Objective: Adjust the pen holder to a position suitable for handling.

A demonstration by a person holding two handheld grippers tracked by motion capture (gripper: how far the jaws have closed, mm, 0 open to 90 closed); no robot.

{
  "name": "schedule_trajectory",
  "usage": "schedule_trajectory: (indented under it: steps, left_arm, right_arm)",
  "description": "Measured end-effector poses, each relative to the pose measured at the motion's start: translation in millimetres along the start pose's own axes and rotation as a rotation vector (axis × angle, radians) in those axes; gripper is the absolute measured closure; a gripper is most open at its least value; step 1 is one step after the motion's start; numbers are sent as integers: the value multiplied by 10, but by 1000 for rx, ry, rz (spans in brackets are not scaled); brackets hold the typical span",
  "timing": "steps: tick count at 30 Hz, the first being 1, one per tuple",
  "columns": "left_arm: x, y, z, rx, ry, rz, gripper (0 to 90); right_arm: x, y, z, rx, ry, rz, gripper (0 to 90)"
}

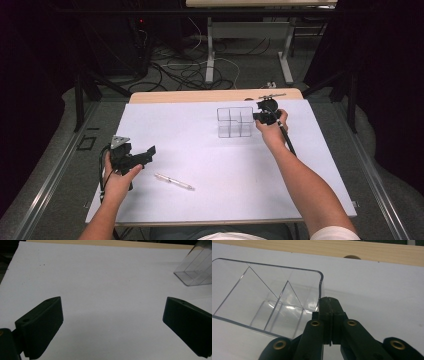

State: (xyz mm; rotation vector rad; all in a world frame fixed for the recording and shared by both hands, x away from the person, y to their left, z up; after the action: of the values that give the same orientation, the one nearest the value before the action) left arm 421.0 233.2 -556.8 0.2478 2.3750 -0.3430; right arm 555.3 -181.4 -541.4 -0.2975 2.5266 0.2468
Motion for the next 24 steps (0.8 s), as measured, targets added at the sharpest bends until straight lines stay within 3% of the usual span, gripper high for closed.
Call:
schedule_trajectory:
  steps: [13, 24]
  left_arm:
    - [-3, 7, -3, 1, -2, 2, 31]
    - [-4, 6, 0, 1, -2, 4, 31]
  right_arm:
    - [-51, 450, 114, -53, 0, -24, 900]
    - [-64, 505, 137, -57, -9, -13, 900]
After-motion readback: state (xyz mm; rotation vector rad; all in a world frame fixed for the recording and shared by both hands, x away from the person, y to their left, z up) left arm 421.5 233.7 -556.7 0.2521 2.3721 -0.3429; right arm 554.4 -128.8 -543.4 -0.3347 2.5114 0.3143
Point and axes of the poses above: each handheld gripper's, and its own axes: z roughly forward along the jaws, x roughly out of its underside, y roughly to its left, the point moved 7 cm from there along z, roughly forward along the jaws, and after that the axes turned 13 degrees about y, right-handed, at the moved point
